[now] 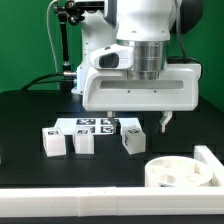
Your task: Assemble stool
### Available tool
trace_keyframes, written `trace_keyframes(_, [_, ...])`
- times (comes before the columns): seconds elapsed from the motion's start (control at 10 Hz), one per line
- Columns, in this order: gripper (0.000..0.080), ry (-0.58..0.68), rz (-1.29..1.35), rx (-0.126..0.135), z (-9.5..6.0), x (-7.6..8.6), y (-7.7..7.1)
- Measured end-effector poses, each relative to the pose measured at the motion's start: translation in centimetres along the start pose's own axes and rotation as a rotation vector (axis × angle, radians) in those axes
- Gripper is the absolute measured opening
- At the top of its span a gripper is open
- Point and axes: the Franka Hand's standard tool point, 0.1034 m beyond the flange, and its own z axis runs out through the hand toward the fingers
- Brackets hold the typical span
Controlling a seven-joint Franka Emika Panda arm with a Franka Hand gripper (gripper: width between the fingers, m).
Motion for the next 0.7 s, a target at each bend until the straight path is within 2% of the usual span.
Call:
trace_keyframes(0.1, [0.0649,-0.084,0.000,-0.002,0.1,-0.6,0.0])
trace_keyframes(0.5, [0.0649,-0.371,0.001,-0.015,0.2,-0.9,0.0])
trace_keyframes(0.7, [0.0649,-0.509,0.002,-0.025,1.2,-1.0,0.2])
